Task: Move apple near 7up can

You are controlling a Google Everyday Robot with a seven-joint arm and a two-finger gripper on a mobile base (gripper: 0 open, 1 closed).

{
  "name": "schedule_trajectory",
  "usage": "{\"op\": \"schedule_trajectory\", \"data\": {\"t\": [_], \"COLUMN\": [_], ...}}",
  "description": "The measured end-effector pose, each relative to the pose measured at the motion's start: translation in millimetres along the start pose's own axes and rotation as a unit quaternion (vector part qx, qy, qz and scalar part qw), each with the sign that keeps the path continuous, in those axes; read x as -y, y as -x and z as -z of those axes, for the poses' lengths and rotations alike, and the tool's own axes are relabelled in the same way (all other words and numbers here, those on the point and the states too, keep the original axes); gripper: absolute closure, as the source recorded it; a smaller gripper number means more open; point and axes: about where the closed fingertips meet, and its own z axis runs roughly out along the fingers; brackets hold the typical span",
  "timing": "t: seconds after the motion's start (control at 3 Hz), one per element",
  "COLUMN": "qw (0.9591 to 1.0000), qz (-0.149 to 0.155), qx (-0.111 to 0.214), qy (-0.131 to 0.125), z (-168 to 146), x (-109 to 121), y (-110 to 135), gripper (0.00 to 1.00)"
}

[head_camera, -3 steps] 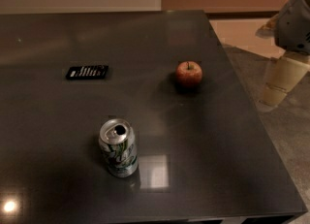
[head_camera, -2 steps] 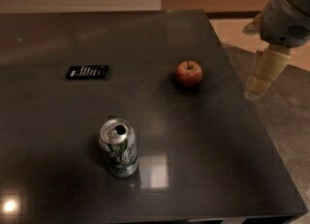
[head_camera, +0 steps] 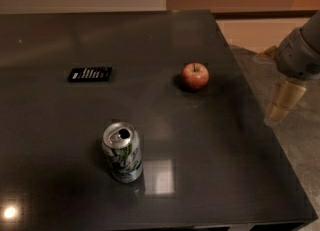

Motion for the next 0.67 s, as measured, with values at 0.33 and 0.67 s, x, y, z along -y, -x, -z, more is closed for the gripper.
{"op": "schedule_trajectory", "data": {"t": [0.33, 0.67], "qw": [0.9991, 0.9991], "qz": [0.016, 0.016], "qx": [0.026, 0.027], "qy": [0.029, 0.029], "z": [-38.3, -39.2], "x": [2.8, 3.3], "y": [-16.7, -16.8], "gripper": [0.00, 0.00]}}
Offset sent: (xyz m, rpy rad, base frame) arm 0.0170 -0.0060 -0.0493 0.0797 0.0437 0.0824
